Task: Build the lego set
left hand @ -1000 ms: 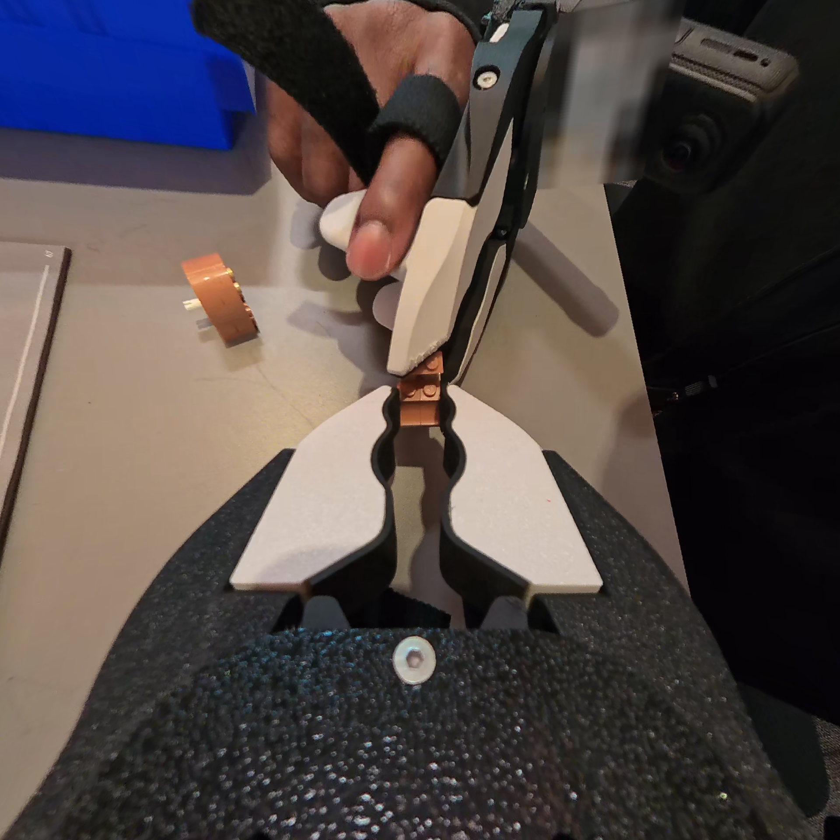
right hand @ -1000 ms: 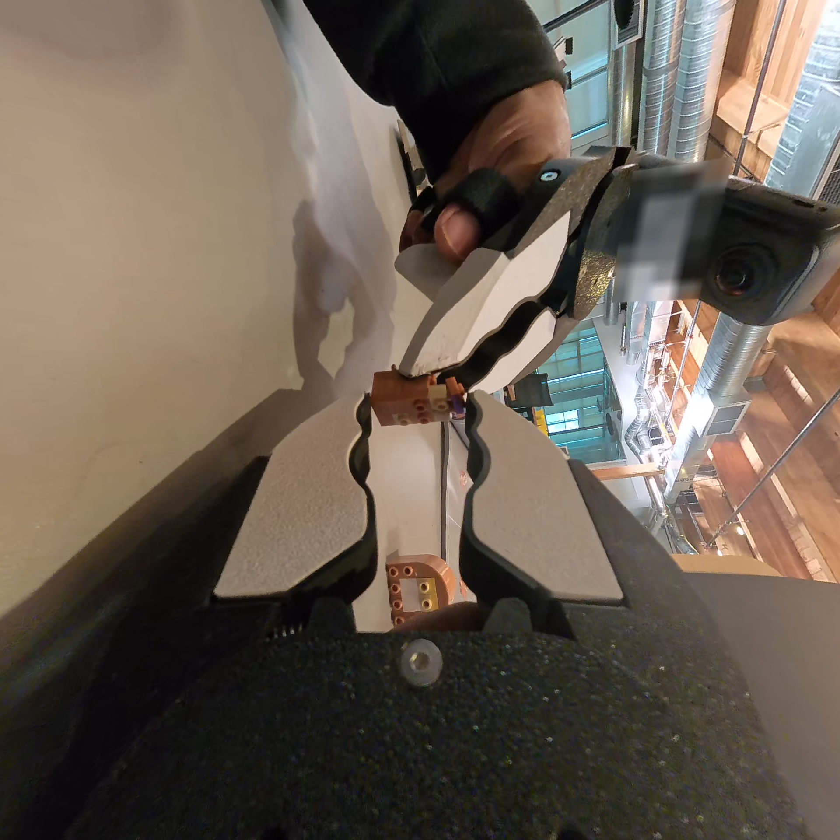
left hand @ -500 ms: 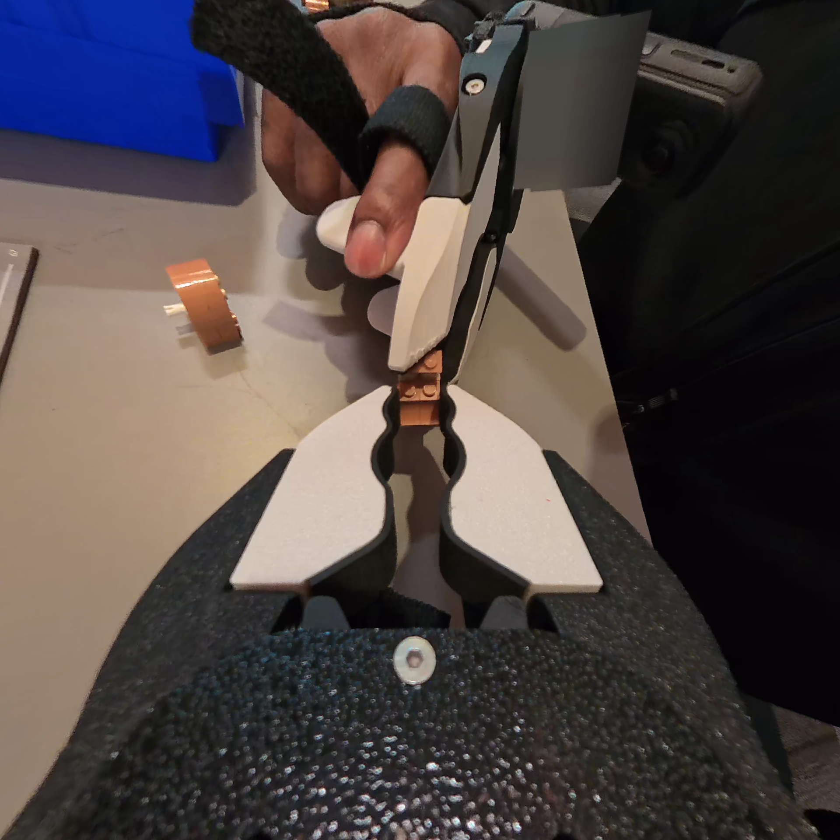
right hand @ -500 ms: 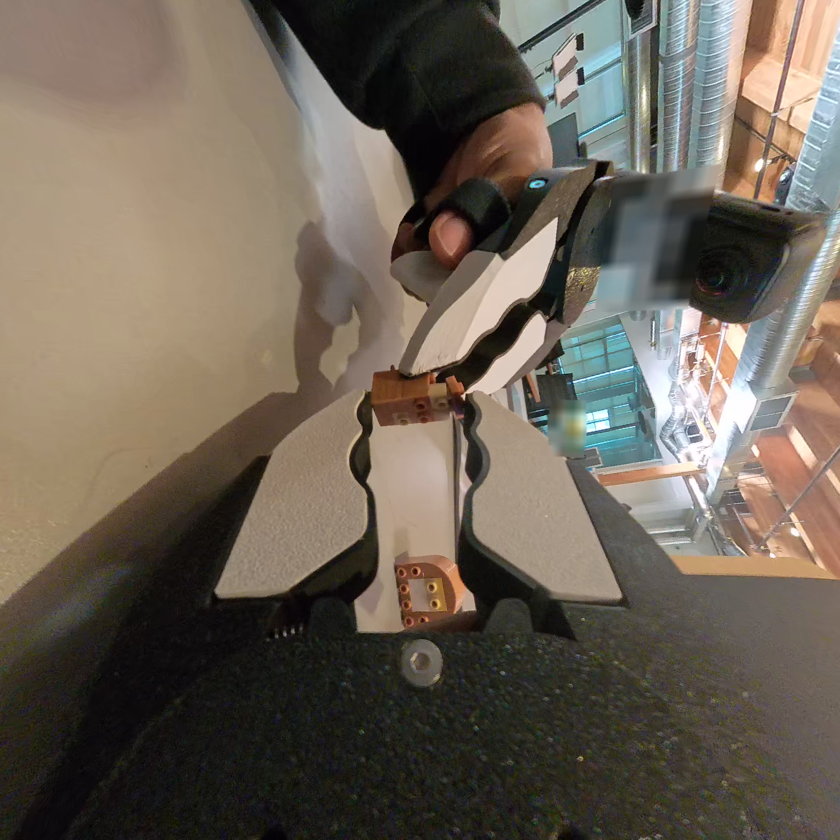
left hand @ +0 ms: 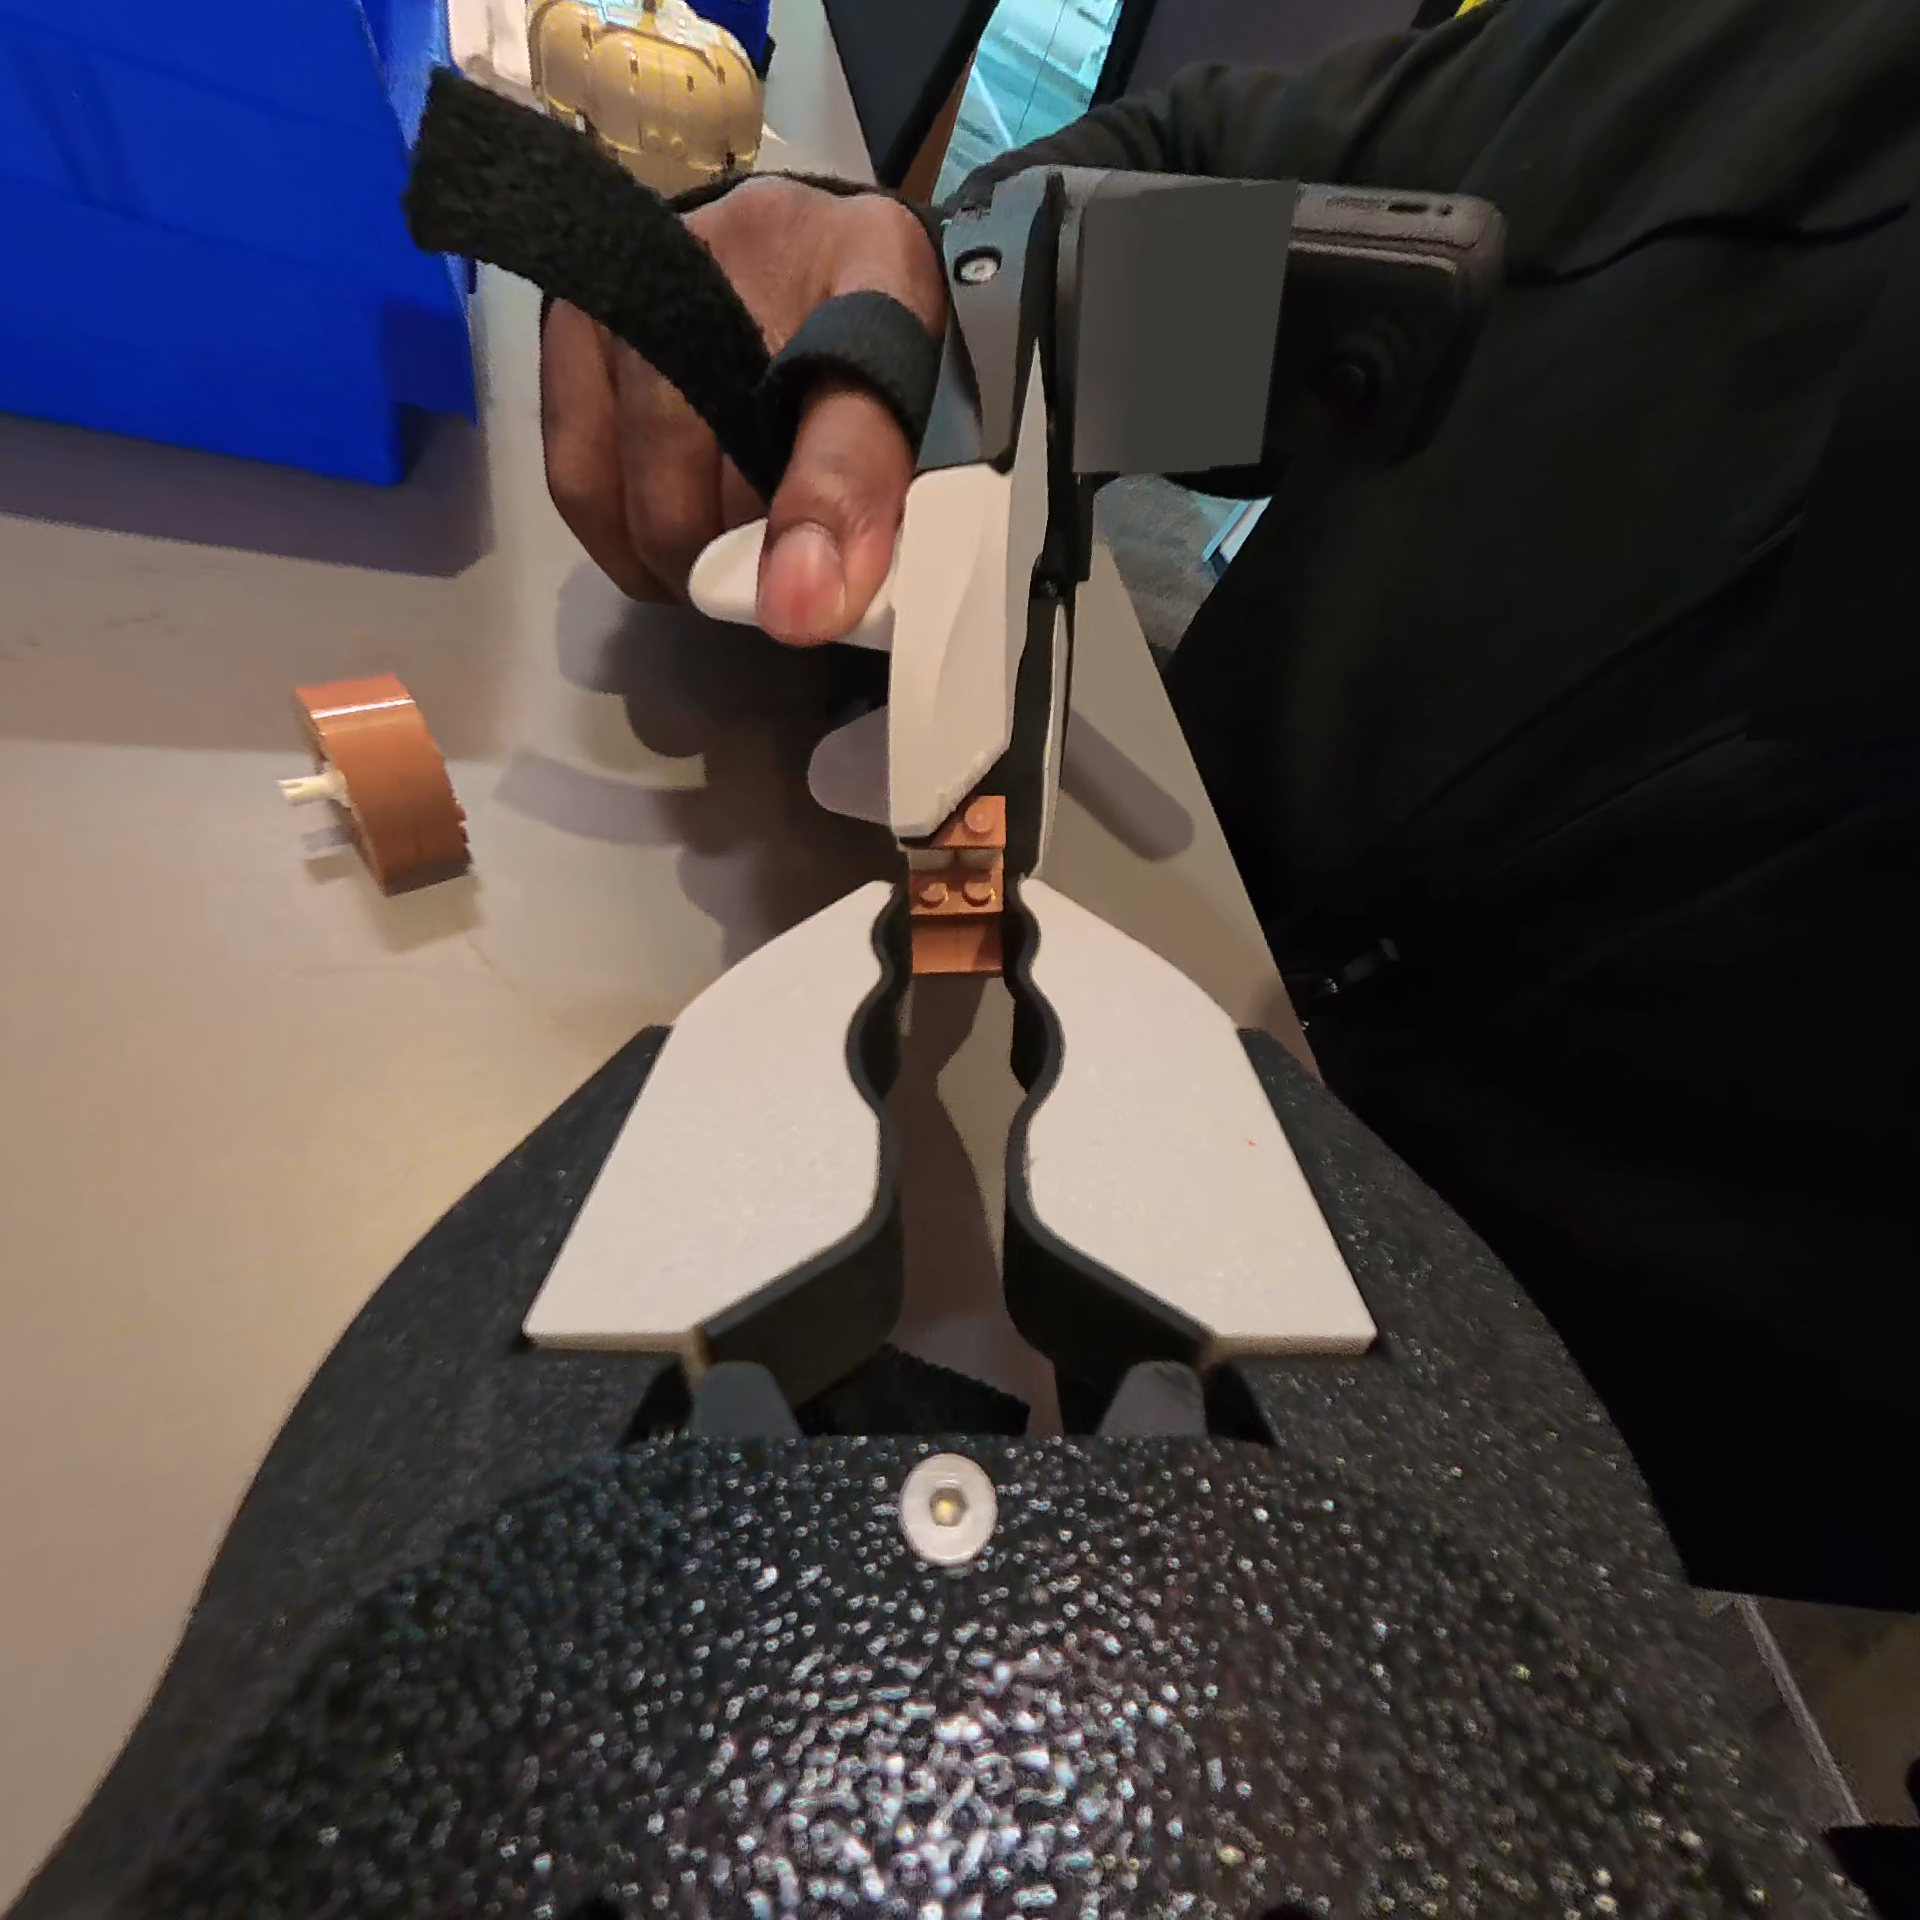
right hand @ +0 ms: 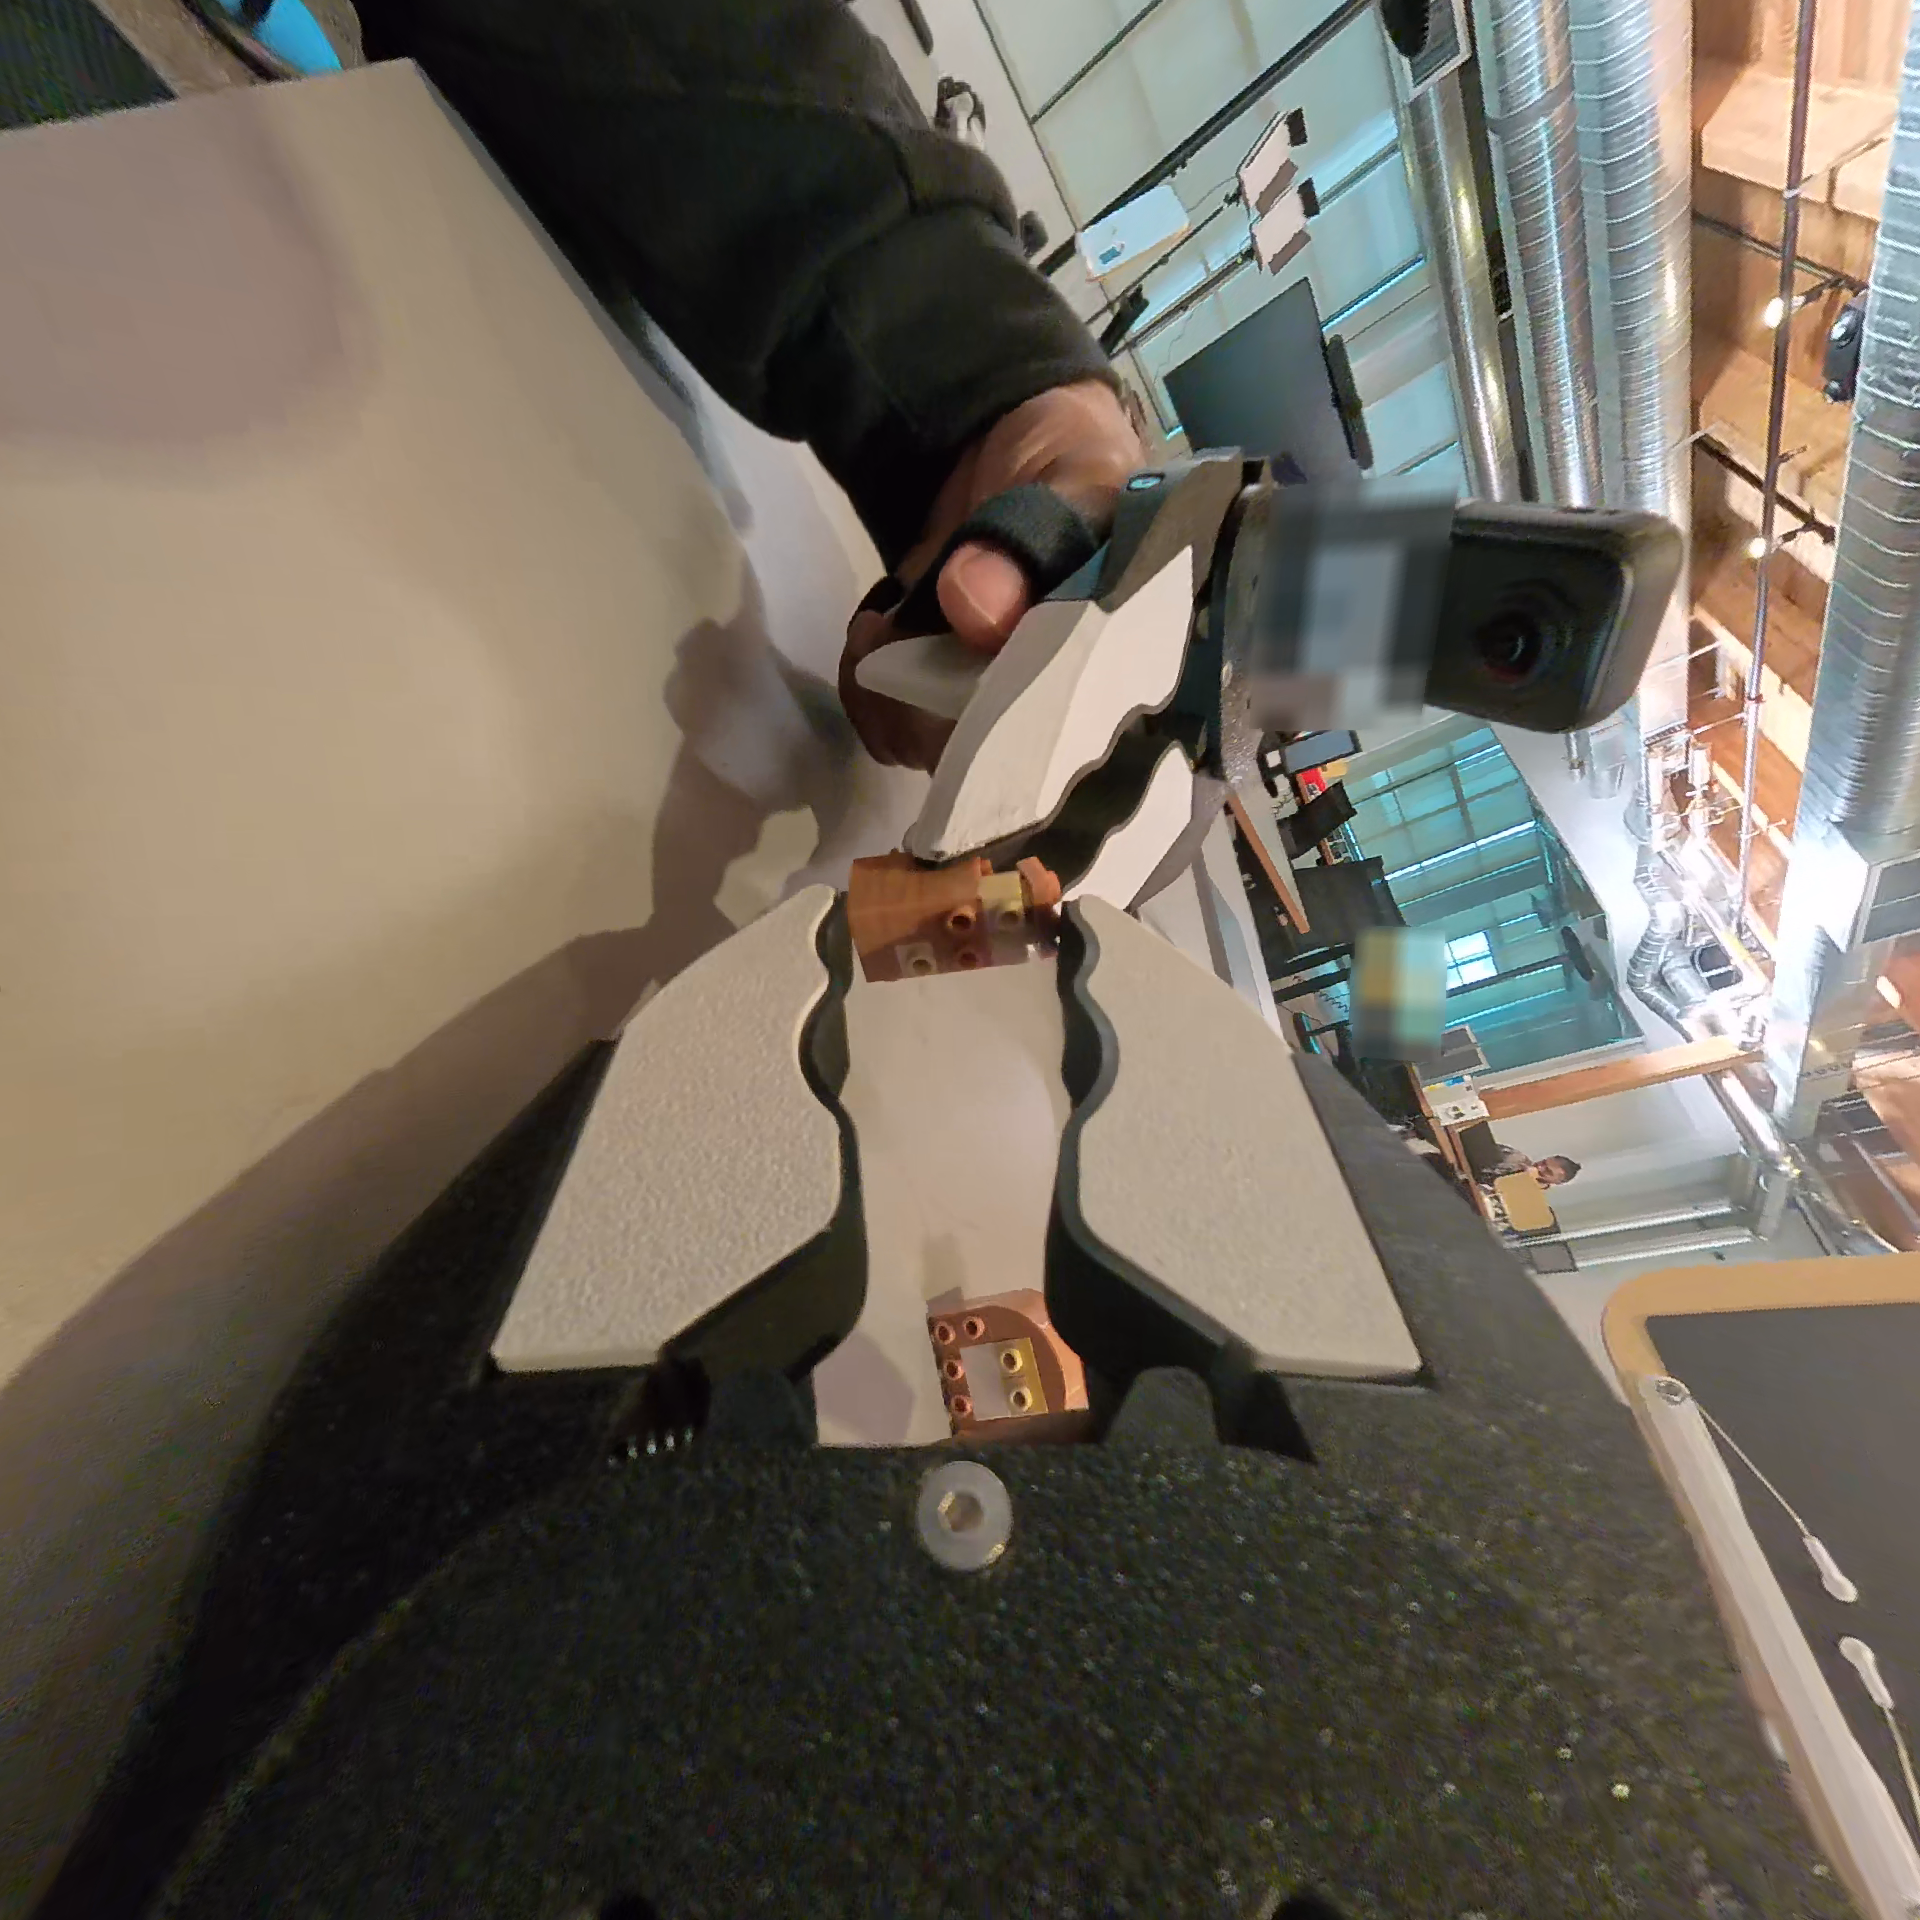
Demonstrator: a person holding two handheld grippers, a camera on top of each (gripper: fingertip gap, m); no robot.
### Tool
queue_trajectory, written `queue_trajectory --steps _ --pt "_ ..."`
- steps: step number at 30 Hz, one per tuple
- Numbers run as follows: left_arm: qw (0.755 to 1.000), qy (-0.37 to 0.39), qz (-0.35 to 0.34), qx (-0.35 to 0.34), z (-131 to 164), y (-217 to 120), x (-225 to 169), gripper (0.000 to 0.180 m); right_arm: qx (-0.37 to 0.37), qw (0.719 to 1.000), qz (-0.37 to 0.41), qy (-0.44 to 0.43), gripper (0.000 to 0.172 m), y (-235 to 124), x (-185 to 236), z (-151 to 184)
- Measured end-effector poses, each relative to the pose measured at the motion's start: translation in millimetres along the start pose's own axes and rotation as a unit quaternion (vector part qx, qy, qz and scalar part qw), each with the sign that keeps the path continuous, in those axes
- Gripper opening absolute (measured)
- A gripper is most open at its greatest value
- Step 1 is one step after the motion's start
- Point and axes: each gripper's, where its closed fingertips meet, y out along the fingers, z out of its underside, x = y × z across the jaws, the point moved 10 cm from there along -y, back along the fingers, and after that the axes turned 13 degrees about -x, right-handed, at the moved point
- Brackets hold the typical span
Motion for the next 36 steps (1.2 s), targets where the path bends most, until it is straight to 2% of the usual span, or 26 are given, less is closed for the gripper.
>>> queue_trajectory --steps 13,23,36 --pt "1.000 -0.016 0.008 -0.008 4 5 2 0.019 0.000 0.998 -0.004 0.069 0.038 1 -9 0" --pt "0.996 -0.052 0.019 -0.063 2 4 8 0.019 0.004 0.992 0.019 0.122 0.038 0 -19 2" --pt "0.995 -0.038 0.014 -0.095 -3 2 9 0.018 0.009 0.995 0.062 0.075 0.039 -1 -20 -3"
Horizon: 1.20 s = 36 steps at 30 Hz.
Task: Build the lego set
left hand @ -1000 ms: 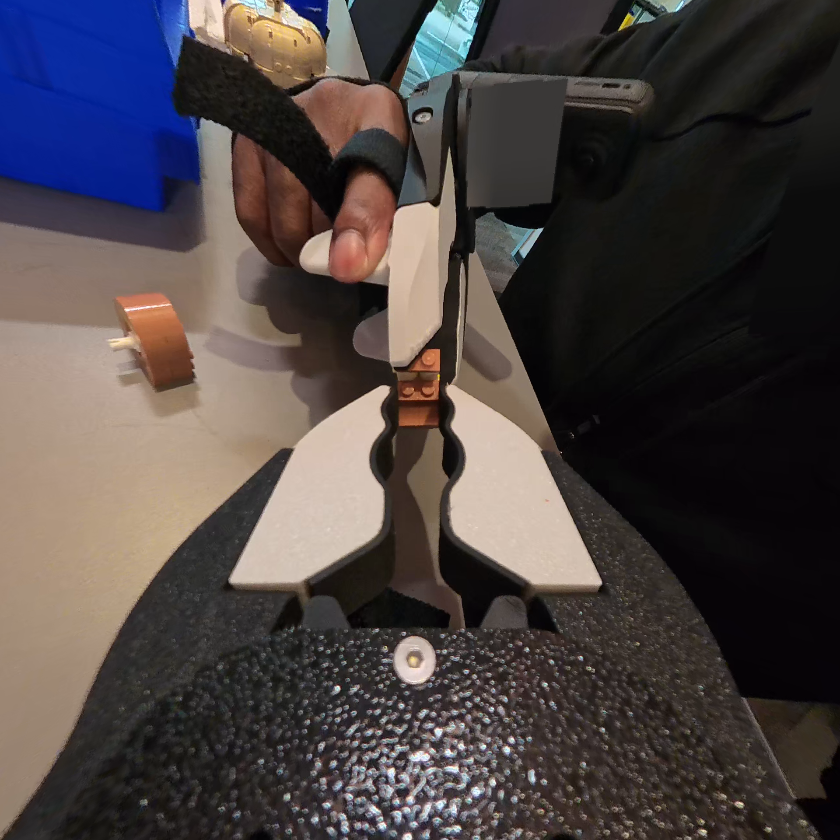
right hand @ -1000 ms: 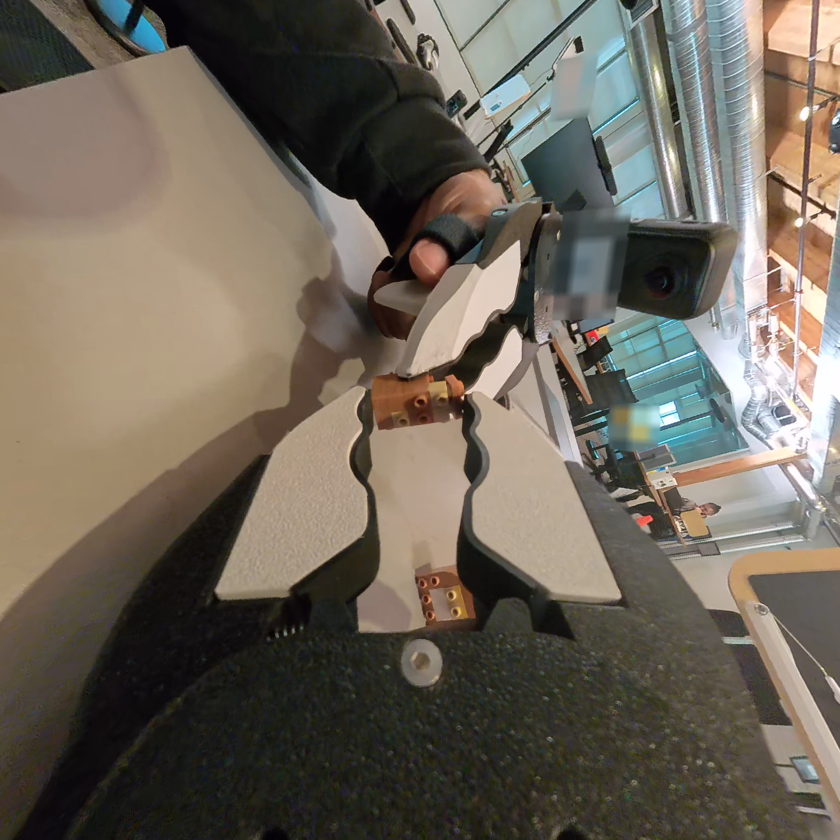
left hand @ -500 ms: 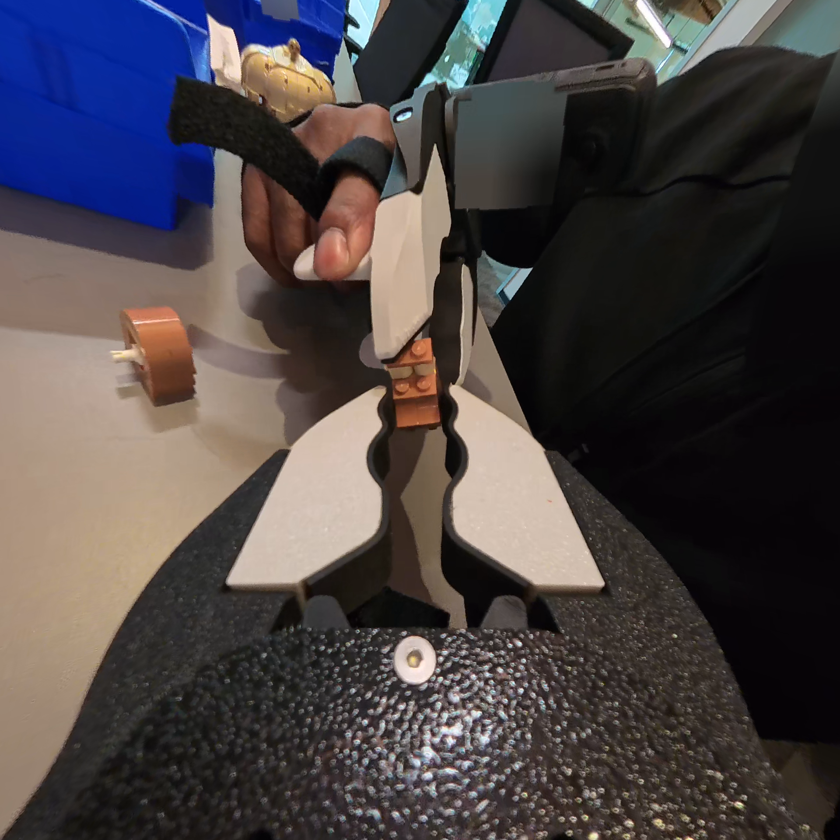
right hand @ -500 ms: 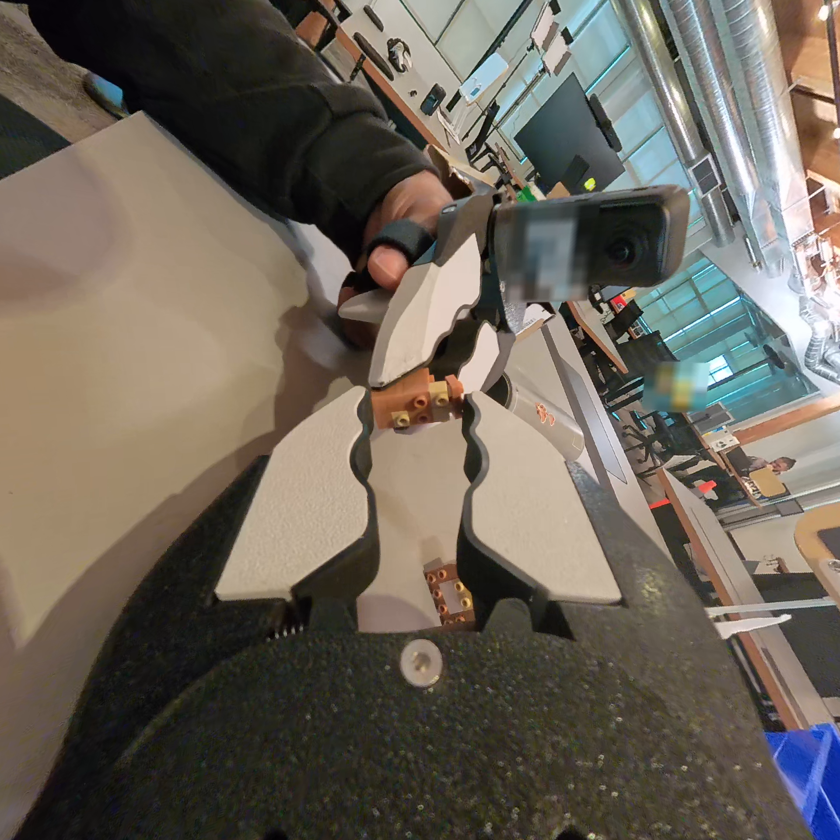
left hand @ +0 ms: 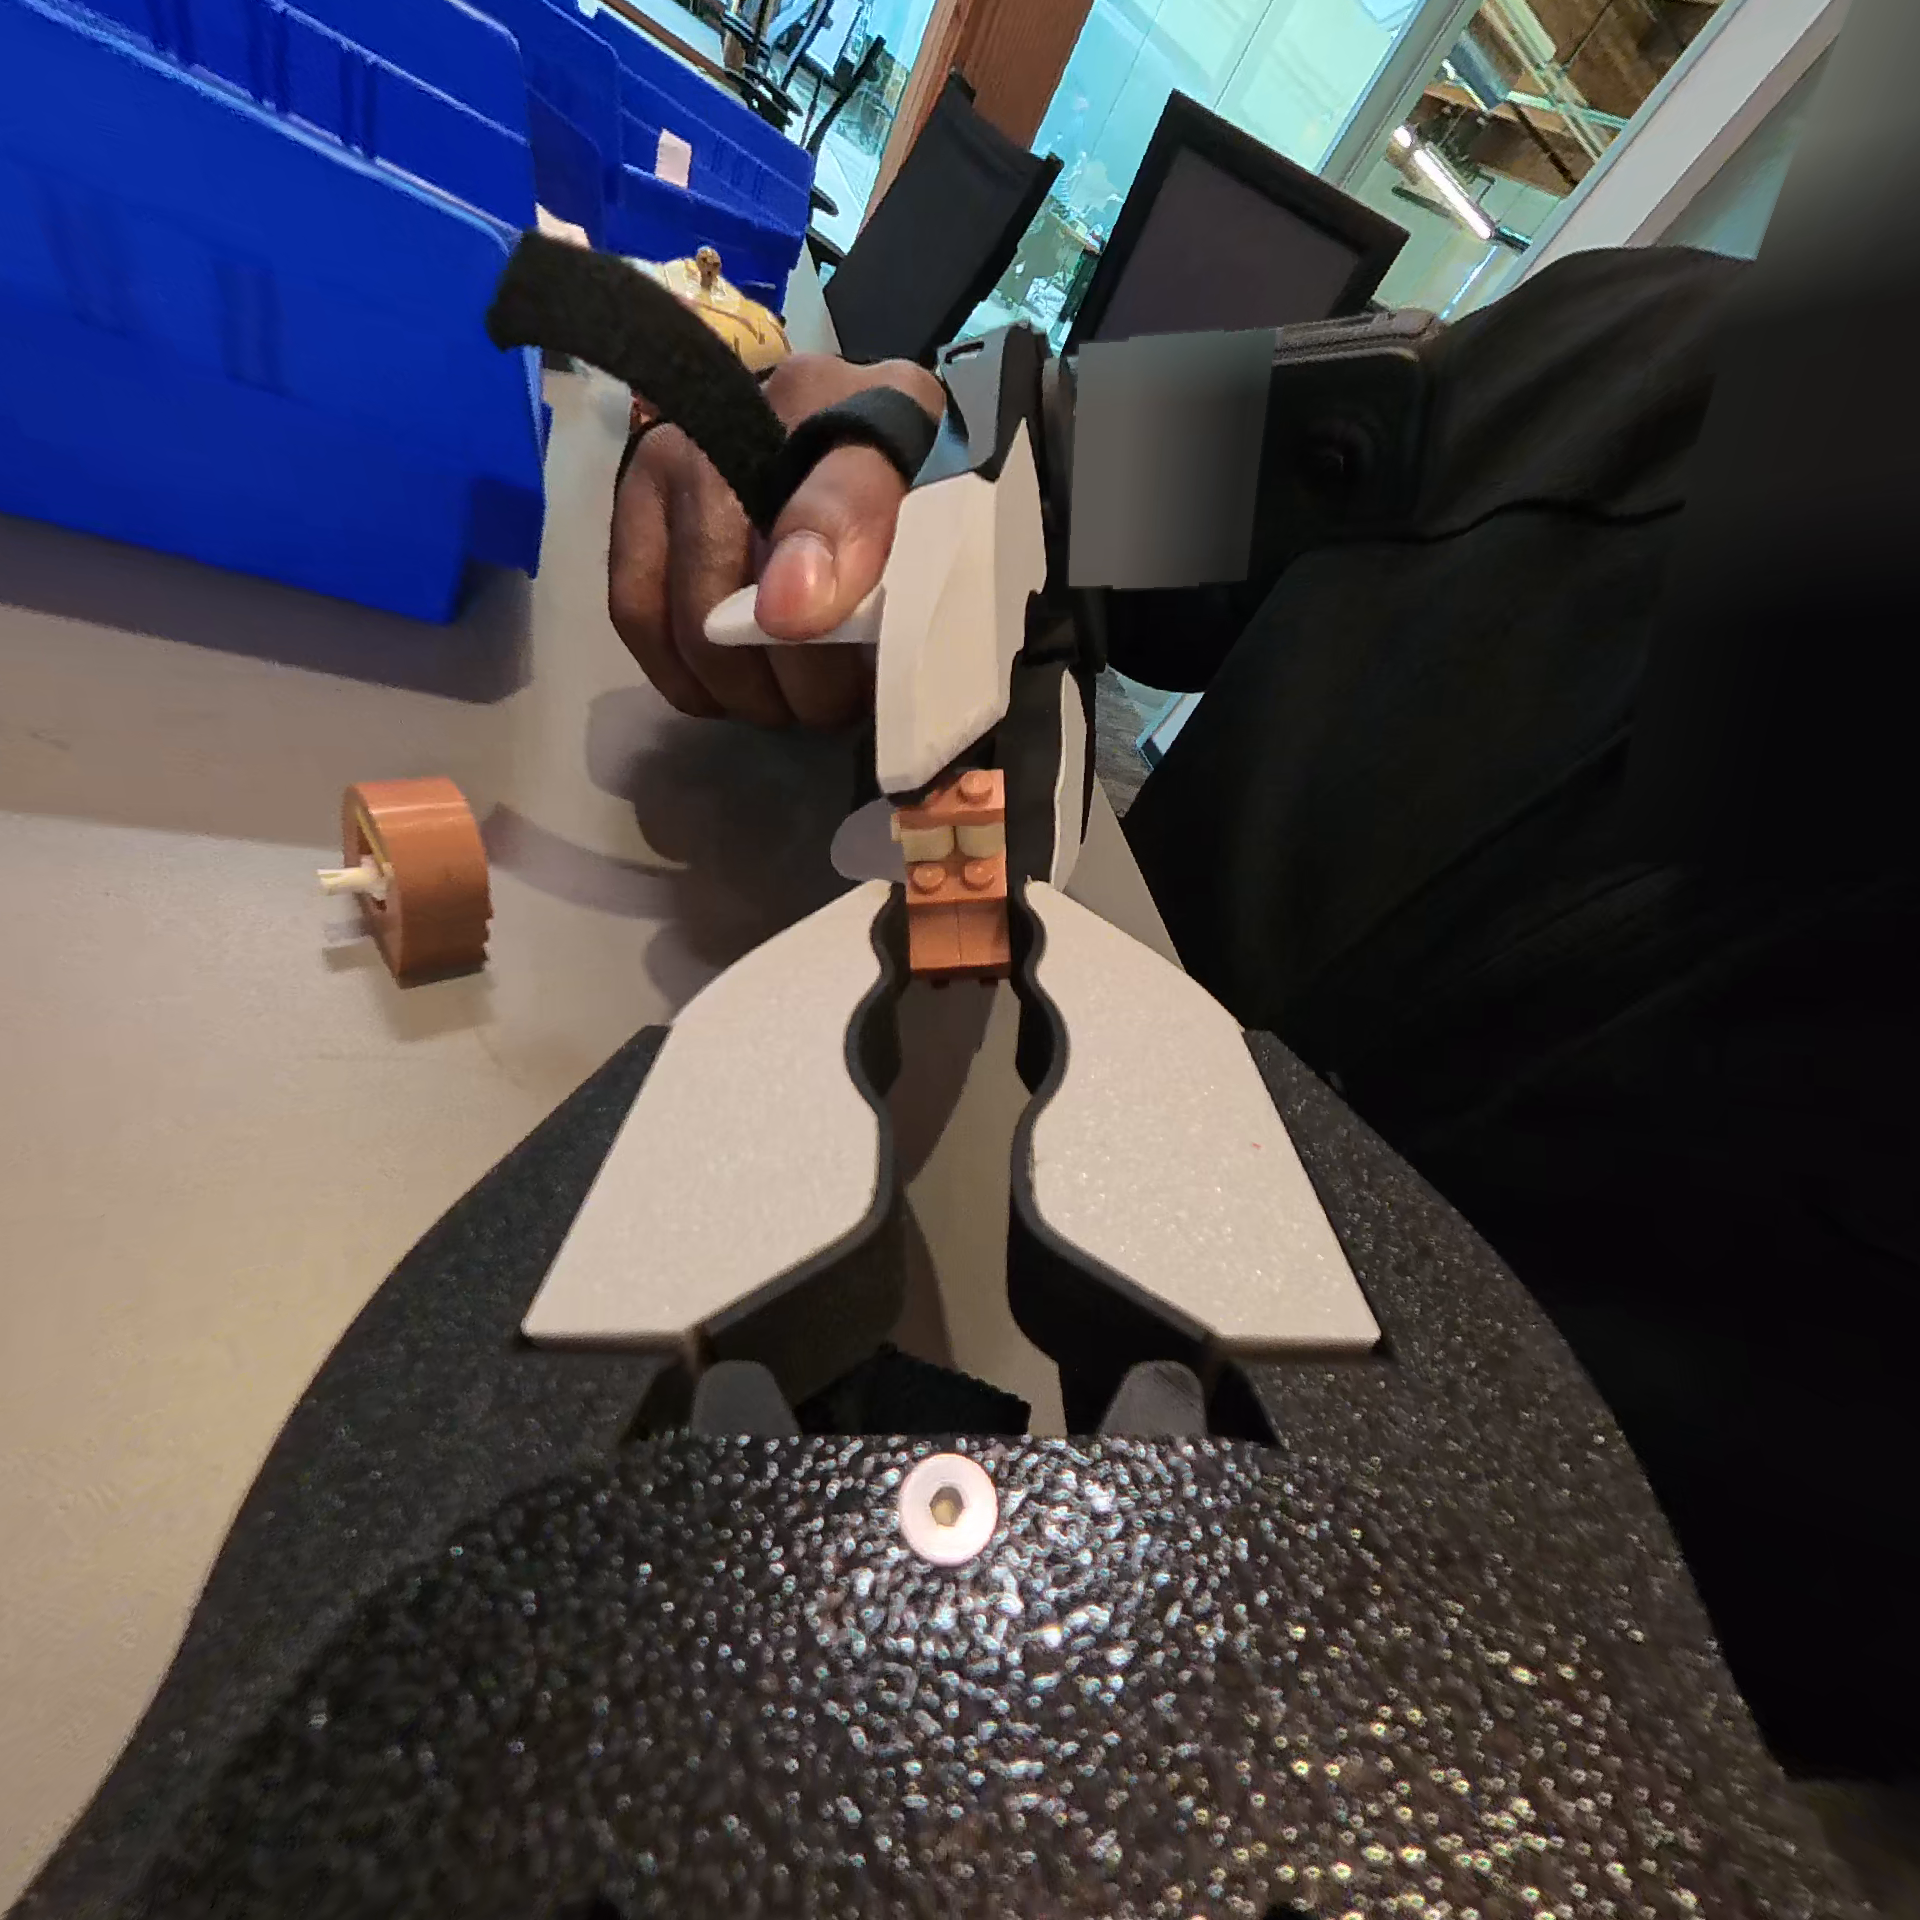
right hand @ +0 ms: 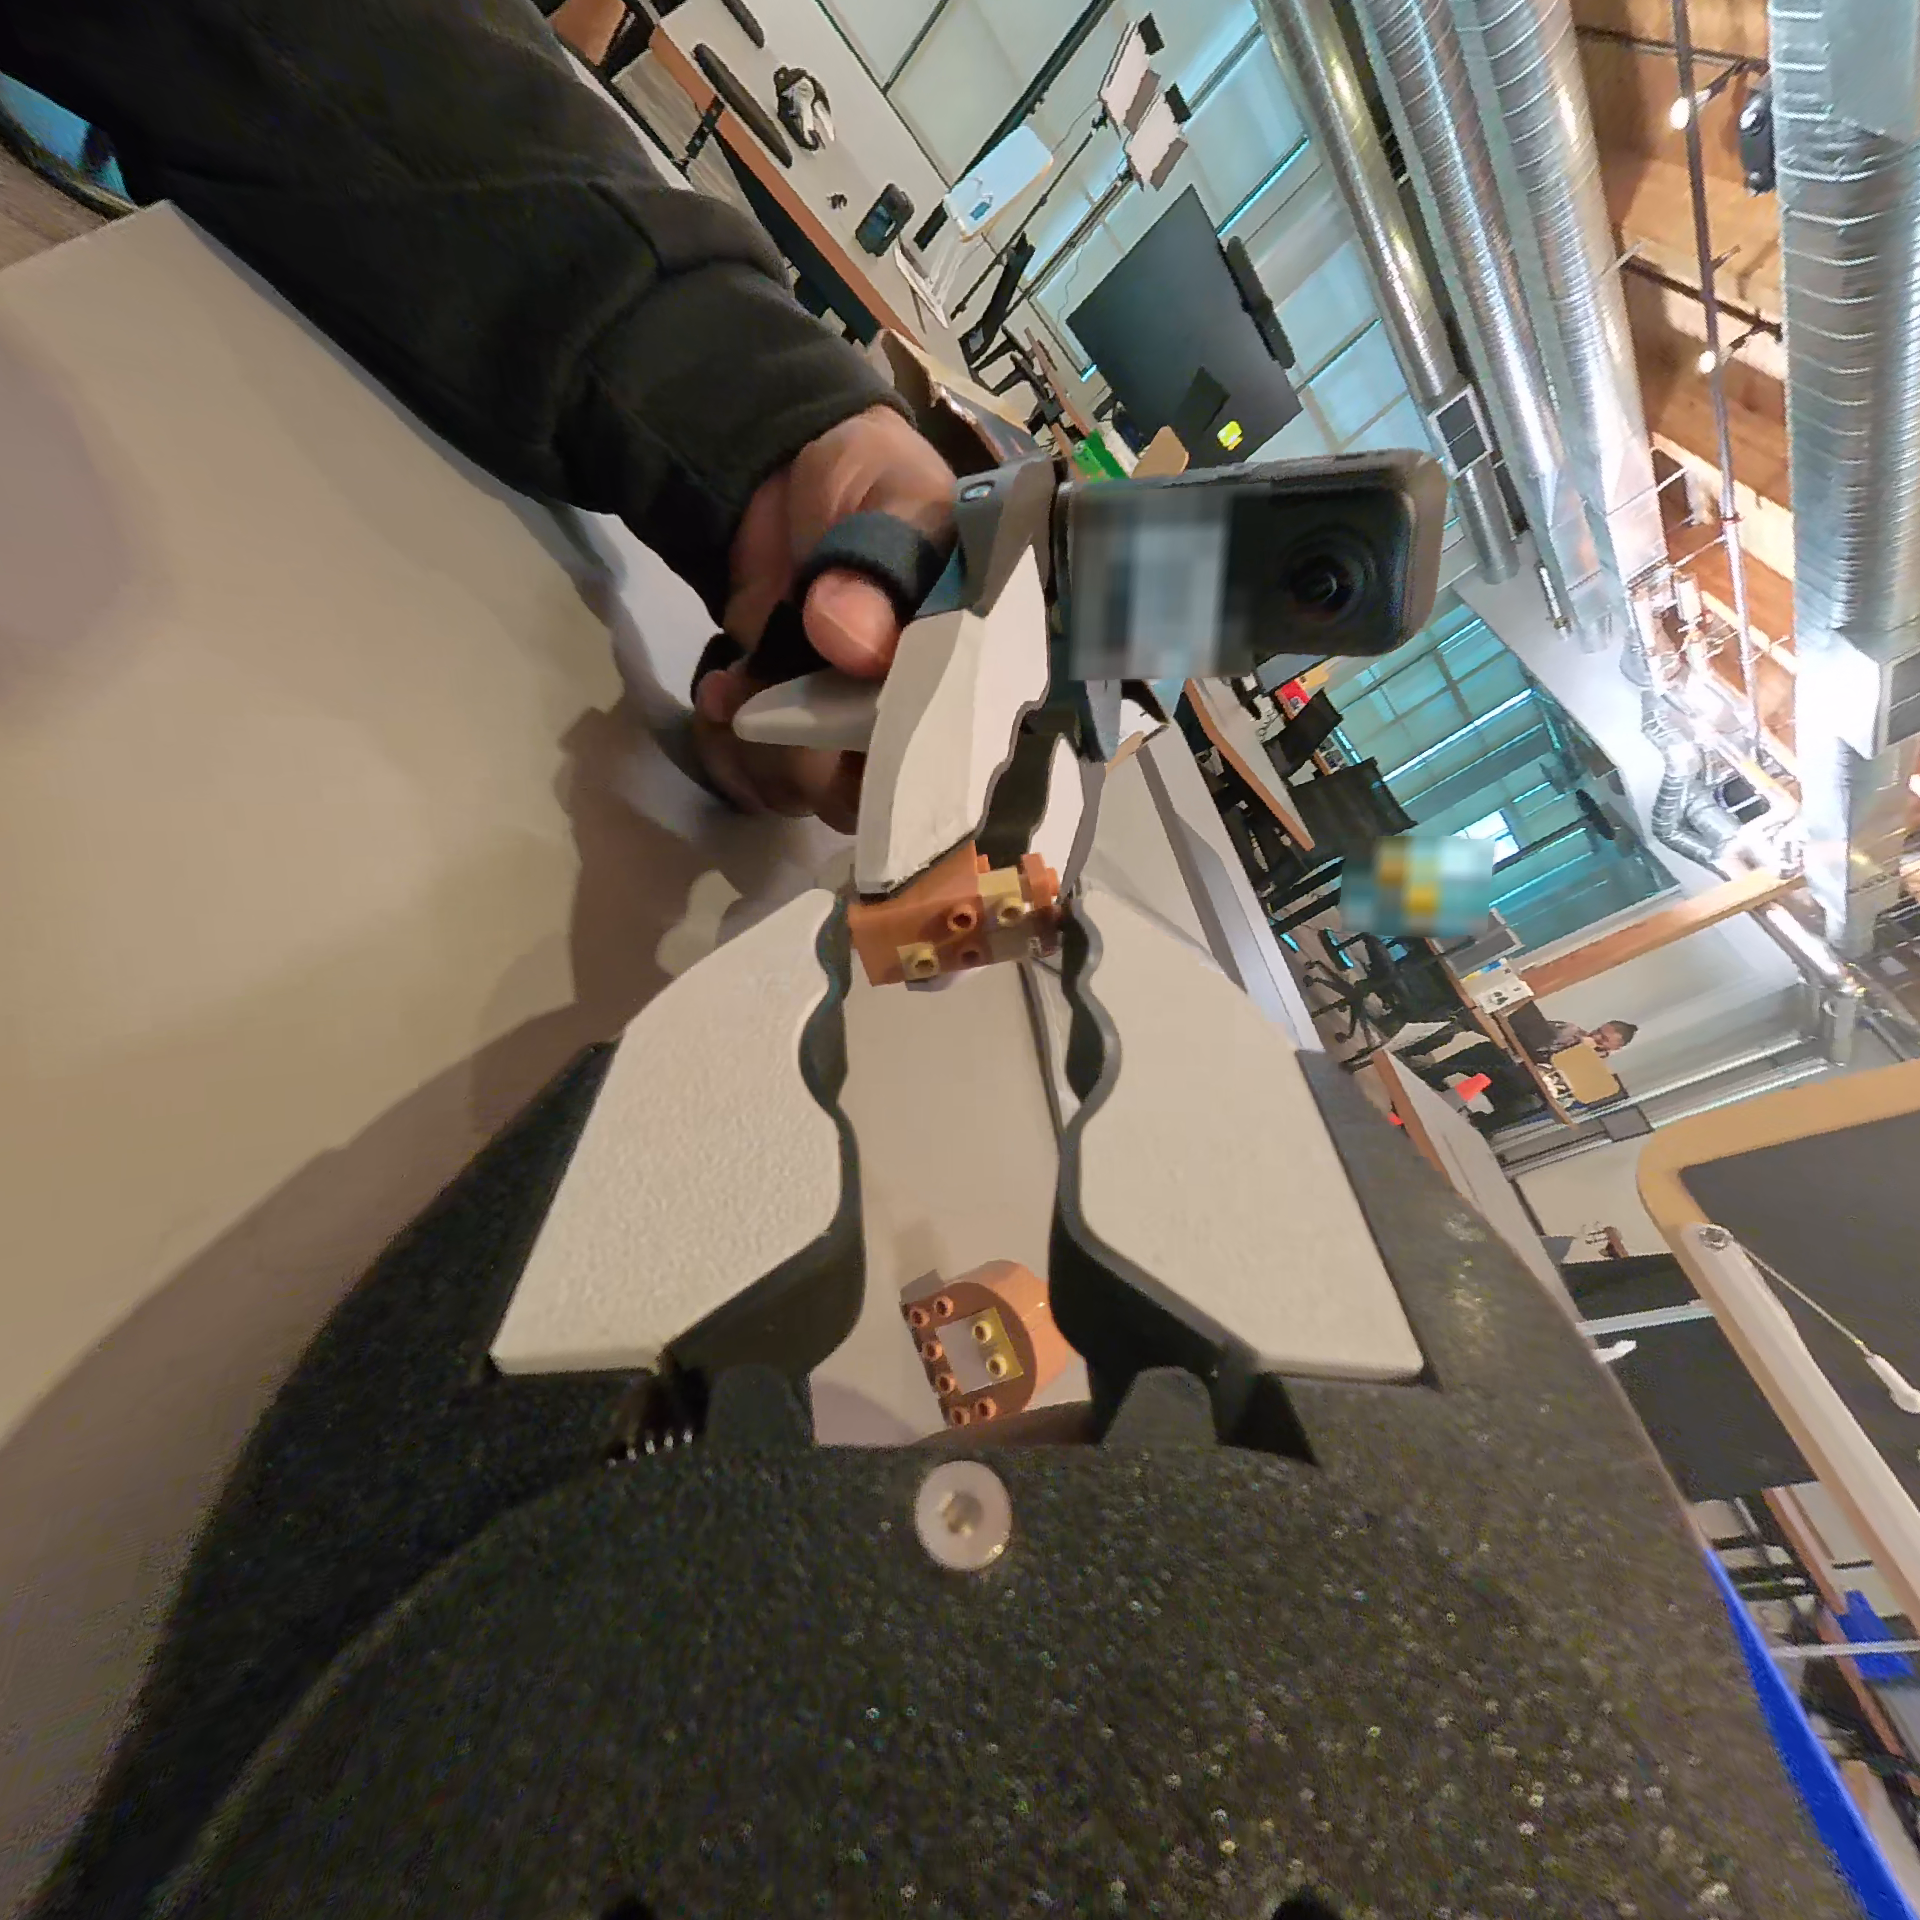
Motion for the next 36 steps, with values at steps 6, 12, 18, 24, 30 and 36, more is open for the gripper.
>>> queue_trajectory --steps 6,12,18,24,30,36 --pt "1.000 0.008 -0.001 -0.004 -1.4 -0.2 -1.6 0.018 -0.003 1.000 0.006 -0.020 0.038 -0.6 0.7 -1.3" --pt "0.999 0.023 -0.011 0.022 -0.8 1.9 -4.2 0.018 0.001 0.999 -0.013 -0.031 0.038 -1.4 2.6 -0.9" --pt "0.999 0.017 -0.020 0.044 1.1 3.8 -4.9 0.018 0.012 0.999 -0.034 -0.039 0.037 -1.7 4.7 -0.3" --pt "0.999 0.003 -0.026 0.047 1.6 3.8 -4.3 0.018 0.019 0.998 -0.037 -0.054 0.037 -1.6 5.3 0.0" --pt "0.998 0.002 -0.028 0.050 2.8 3.9 -3.5 0.017 0.025 0.996 -0.043 -0.069 0.036 -1.9 6.3 0.7" --pt "0.999 -0.004 -0.029 0.034 0.2 2.1 -2.9 0.018 0.010 0.997 -0.009 -0.079 0.036 -2.7 8.0 1.4"
